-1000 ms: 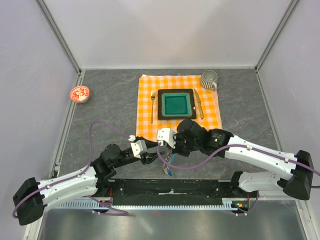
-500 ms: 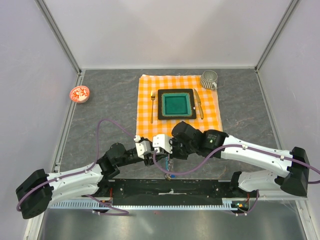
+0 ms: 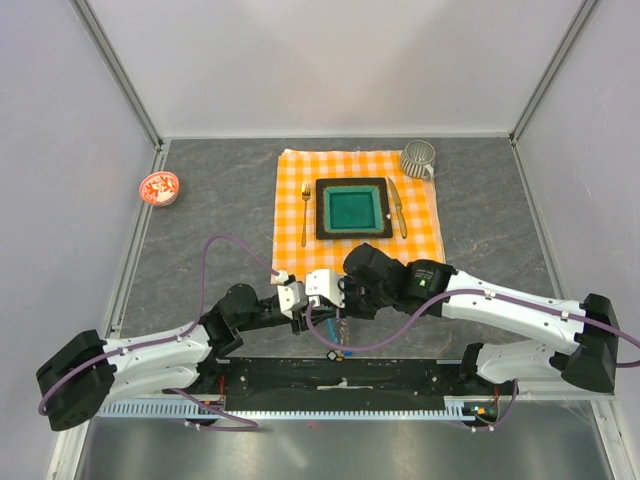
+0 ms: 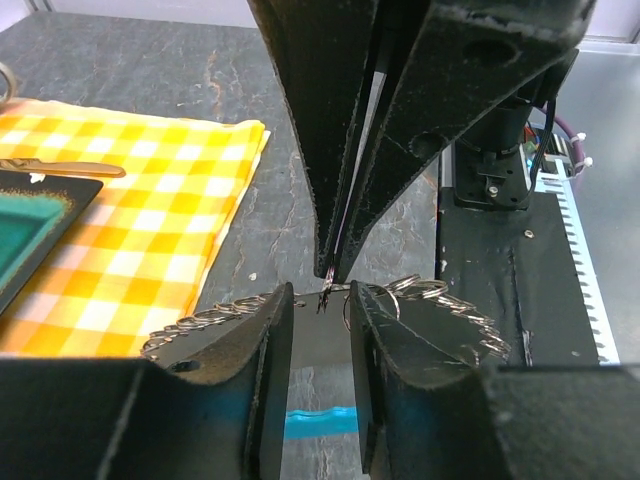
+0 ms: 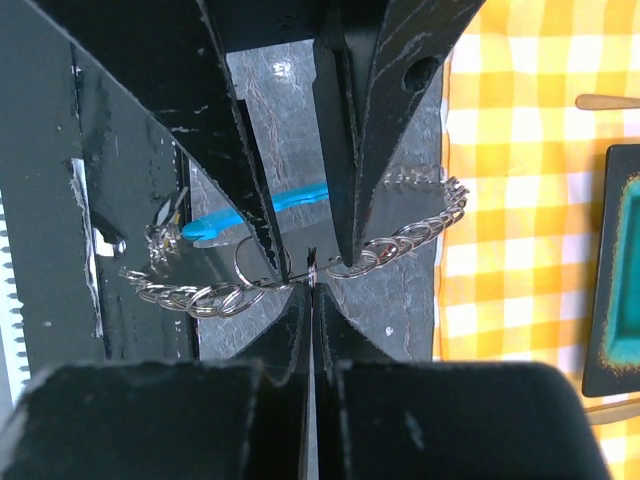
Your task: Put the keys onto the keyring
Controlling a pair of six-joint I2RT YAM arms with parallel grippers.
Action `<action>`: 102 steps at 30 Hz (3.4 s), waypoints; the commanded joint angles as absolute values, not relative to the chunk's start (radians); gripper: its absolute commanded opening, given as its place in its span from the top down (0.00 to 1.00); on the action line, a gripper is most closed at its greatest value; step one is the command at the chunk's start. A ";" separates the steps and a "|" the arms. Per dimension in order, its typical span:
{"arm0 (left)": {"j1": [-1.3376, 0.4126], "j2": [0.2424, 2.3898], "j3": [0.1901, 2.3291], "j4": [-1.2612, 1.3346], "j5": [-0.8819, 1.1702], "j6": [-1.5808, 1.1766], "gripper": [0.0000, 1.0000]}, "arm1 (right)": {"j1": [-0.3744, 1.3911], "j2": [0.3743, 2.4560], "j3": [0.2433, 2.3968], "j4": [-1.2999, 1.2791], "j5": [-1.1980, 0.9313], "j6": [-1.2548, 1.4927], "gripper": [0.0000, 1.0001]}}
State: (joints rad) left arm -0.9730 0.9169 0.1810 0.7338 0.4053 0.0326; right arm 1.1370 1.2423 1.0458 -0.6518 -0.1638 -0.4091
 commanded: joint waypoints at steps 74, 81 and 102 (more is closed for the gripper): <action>-0.977 0.930 0.025 1.351 0.305 -0.040 0.98 | 1.166 0.739 0.387 0.298 -0.032 0.006 0.58; -0.977 0.957 0.029 1.368 0.330 -0.041 0.98 | 1.166 0.772 0.396 0.330 -0.043 0.008 0.57; -0.977 1.019 0.025 1.457 0.365 -0.052 0.98 | 1.166 0.859 0.419 0.348 -0.129 0.032 1.00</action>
State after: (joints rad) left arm -0.9730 1.0084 0.0433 1.2373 0.3500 -0.0368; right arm 1.1614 0.8501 0.3782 0.2817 -0.0780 -0.0071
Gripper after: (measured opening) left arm 0.025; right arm 0.007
